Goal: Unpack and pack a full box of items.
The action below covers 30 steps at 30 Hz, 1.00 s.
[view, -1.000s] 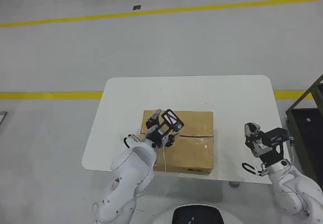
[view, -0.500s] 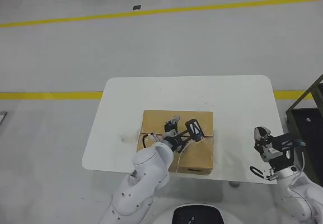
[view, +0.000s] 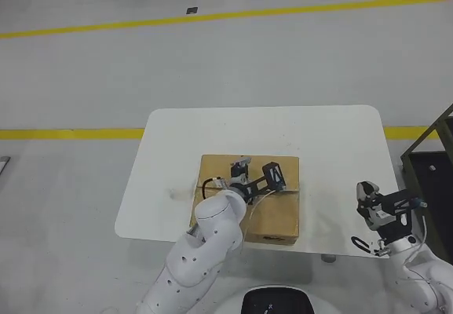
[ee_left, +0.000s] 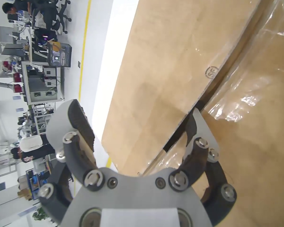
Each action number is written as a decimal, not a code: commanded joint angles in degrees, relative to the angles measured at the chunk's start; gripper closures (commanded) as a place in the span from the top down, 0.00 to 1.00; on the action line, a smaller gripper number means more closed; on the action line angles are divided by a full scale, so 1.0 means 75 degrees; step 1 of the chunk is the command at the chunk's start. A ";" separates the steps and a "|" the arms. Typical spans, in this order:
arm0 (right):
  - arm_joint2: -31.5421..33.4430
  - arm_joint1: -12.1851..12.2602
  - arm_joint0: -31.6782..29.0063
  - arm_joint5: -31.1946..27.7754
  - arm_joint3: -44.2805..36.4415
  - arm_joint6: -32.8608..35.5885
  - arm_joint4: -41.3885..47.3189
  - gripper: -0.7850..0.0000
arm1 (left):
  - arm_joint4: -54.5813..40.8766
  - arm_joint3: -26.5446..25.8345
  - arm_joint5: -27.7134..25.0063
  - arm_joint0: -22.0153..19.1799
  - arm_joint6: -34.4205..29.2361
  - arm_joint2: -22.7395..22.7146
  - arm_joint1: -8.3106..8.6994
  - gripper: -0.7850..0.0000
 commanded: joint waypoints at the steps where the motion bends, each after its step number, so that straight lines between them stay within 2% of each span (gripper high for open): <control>1: 0.0005 -0.0003 0.0000 -0.0005 0.0019 -0.0009 0.0001 0.00 | 0.0071 0.0075 0.0021 -0.0023 0.0001 -0.0007 -0.0011 1.00; 11: -0.0069 -0.0031 0.0039 0.0027 0.0061 0.0020 0.0033 0.00 | 0.0966 0.0342 0.0733 -0.0096 0.0691 0.0018 -0.0038 1.00; 12: -0.0083 -0.0034 0.0044 0.0025 0.0065 0.0020 0.0030 0.00 | 0.1017 0.0326 0.0802 -0.0083 0.0808 0.0011 -0.0039 0.66; 13: -0.0094 -0.0036 0.0049 0.0026 0.0072 0.0017 0.0024 0.00 | 0.1070 0.0319 0.0848 -0.0062 0.0903 0.0006 -0.0039 0.43; 14: -0.0109 -0.0040 0.0052 0.0032 0.0079 0.0019 0.0023 0.00 | 0.1137 0.0290 0.0888 -0.0045 0.1010 0.0009 -0.0038 0.12; 15: -0.0122 -0.0043 0.0056 0.0042 0.0078 0.0022 0.0021 0.00 | 0.1187 0.0263 0.0924 -0.0017 0.1095 0.0005 -0.0037 0.00; 30: -0.0236 -0.0081 0.0090 0.0072 0.0090 0.0026 0.0005 0.00 | 0.1454 -0.0239 0.0720 0.0449 0.1739 0.0141 -0.0067 0.00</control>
